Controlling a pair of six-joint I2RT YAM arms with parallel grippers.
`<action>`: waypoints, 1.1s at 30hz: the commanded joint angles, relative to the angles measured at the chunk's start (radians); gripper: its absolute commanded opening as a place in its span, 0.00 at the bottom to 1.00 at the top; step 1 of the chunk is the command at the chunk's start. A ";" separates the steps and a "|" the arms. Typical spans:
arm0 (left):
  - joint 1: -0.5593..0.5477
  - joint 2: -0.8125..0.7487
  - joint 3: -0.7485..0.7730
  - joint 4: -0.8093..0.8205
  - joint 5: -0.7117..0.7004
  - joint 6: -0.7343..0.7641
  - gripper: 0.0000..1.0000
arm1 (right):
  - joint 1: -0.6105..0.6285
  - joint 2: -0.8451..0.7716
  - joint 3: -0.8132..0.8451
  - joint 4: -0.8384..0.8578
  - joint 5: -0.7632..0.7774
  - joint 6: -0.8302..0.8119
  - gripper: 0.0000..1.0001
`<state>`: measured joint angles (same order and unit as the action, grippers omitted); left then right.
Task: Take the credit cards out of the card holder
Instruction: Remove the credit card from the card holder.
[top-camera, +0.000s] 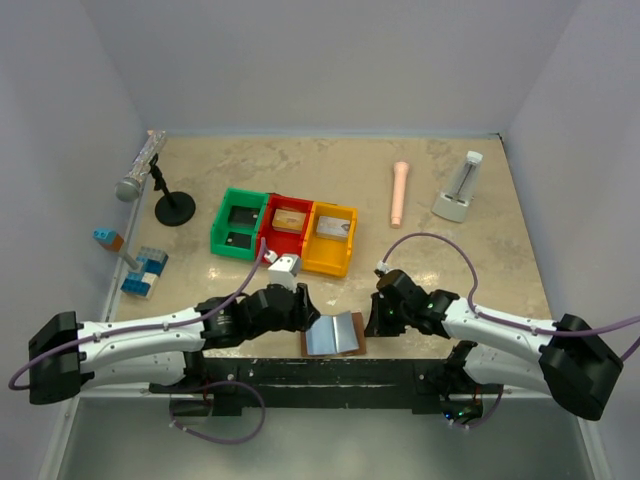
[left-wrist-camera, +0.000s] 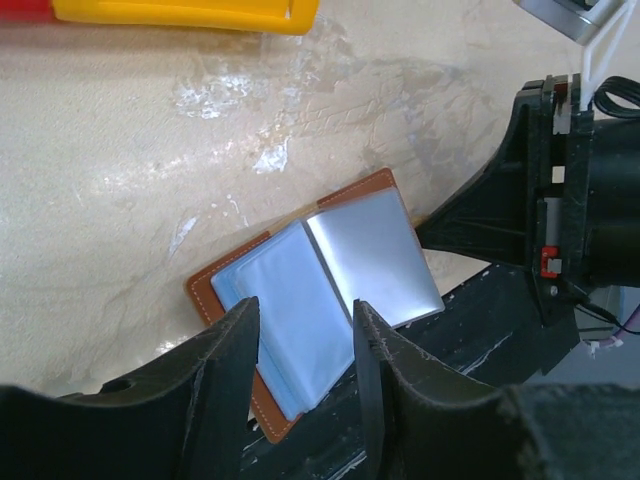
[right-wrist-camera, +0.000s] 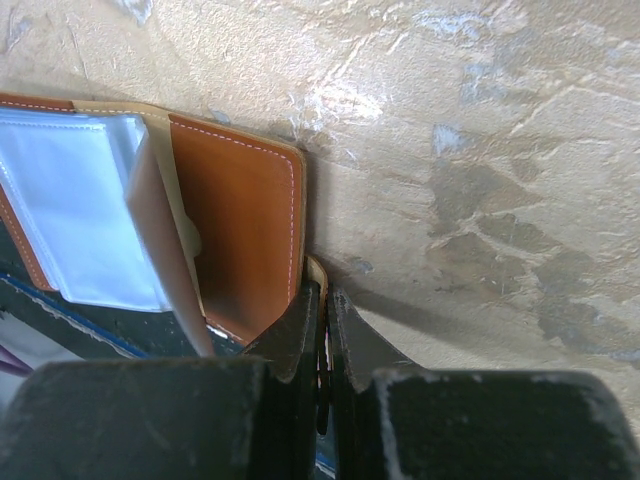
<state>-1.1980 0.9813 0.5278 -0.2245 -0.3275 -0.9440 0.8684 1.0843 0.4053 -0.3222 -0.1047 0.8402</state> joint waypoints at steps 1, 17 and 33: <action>0.002 0.048 0.064 0.051 0.044 0.043 0.47 | 0.000 -0.007 0.000 0.018 -0.009 -0.001 0.00; -0.003 0.191 0.087 0.053 0.099 0.042 0.46 | -0.002 0.002 0.009 0.015 -0.013 -0.009 0.00; -0.003 0.209 0.077 0.007 0.071 0.007 0.46 | 0.000 0.003 0.004 0.023 -0.018 -0.009 0.00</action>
<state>-1.1988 1.1961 0.5800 -0.2066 -0.2390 -0.9241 0.8684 1.0863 0.4053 -0.3206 -0.1226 0.8368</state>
